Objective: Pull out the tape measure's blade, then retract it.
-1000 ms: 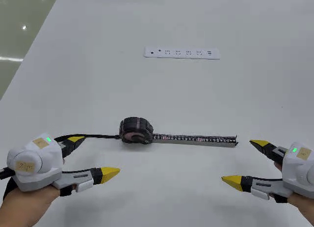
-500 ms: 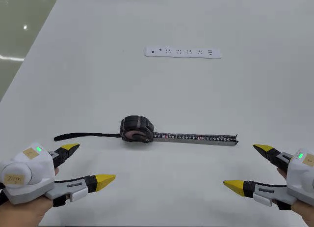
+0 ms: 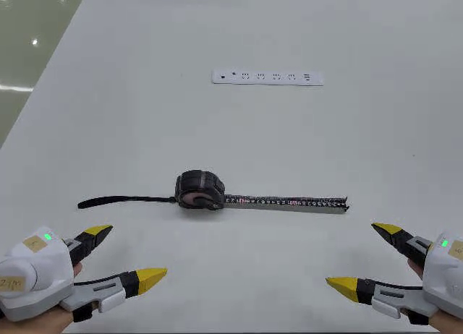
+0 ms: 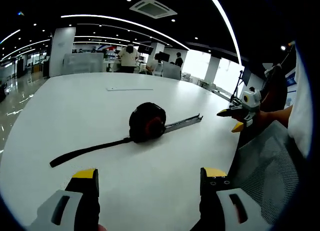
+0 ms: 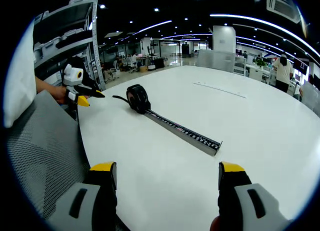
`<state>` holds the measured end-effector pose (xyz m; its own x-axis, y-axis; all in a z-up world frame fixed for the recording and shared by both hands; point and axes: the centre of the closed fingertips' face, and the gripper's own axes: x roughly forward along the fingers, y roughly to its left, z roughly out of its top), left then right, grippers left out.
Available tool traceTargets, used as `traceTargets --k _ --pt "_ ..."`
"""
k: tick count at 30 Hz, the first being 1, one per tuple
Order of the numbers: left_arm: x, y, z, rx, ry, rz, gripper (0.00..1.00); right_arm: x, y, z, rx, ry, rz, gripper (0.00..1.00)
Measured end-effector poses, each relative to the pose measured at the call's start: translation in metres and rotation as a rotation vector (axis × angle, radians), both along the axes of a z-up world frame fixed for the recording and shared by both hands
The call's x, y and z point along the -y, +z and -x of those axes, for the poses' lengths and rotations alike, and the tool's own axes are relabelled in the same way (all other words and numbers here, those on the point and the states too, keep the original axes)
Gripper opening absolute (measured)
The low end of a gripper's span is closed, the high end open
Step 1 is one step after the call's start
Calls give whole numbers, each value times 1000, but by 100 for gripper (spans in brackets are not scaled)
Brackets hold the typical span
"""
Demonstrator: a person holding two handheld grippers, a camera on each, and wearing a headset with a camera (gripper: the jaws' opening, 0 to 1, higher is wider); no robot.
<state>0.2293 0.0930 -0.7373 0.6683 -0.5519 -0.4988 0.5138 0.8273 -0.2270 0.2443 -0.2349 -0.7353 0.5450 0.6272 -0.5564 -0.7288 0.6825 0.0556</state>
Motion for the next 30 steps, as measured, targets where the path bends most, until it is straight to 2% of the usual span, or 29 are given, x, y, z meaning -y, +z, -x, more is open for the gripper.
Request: traceTargets --k 5,7,16,30 --pt "0 -2 3 -8 14 8 80 1 -3 -1 -5 1 2 80" --pt "0 -3 3 -12 12 -1 80 1 -4 -1 -7 0 2 80" --pt "-2 -1 -1 -7 9 -2 80 2 -3 -1 -4 -7 1 80" --pt "-1 -2 0 -11 3 -11 80 2 -4 2 -6 -7 3 80"
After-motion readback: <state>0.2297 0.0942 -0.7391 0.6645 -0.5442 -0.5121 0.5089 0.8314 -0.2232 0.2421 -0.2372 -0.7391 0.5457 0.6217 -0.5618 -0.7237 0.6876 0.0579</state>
